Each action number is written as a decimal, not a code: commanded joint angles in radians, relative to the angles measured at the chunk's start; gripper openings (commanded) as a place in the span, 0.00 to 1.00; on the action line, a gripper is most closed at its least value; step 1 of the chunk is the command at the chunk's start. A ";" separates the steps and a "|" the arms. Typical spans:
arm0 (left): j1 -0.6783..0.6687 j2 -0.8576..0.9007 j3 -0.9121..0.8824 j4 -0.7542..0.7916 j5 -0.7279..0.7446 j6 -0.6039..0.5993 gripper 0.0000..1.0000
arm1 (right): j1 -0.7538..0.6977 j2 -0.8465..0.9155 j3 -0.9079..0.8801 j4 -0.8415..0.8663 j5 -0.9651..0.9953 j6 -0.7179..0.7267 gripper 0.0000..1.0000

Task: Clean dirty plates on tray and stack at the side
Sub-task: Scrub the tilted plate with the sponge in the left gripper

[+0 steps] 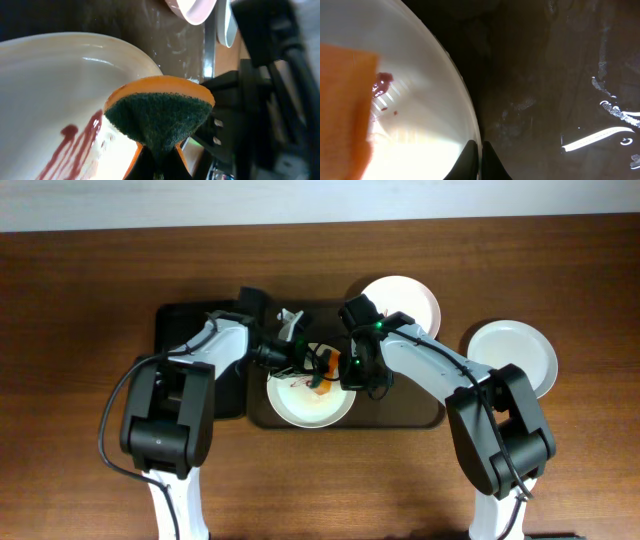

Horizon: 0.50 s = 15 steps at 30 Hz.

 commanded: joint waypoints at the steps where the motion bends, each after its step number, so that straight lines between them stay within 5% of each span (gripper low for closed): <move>1: -0.028 0.046 0.005 0.024 -0.036 -0.036 0.00 | 0.006 0.000 -0.009 -0.012 0.019 -0.006 0.04; 5: -0.032 0.047 0.005 0.019 -0.240 -0.089 0.00 | 0.006 0.000 -0.009 -0.016 0.019 -0.006 0.04; 15: 0.086 0.014 0.005 -0.138 -0.458 -0.106 0.00 | 0.006 0.000 -0.009 -0.019 0.019 -0.006 0.04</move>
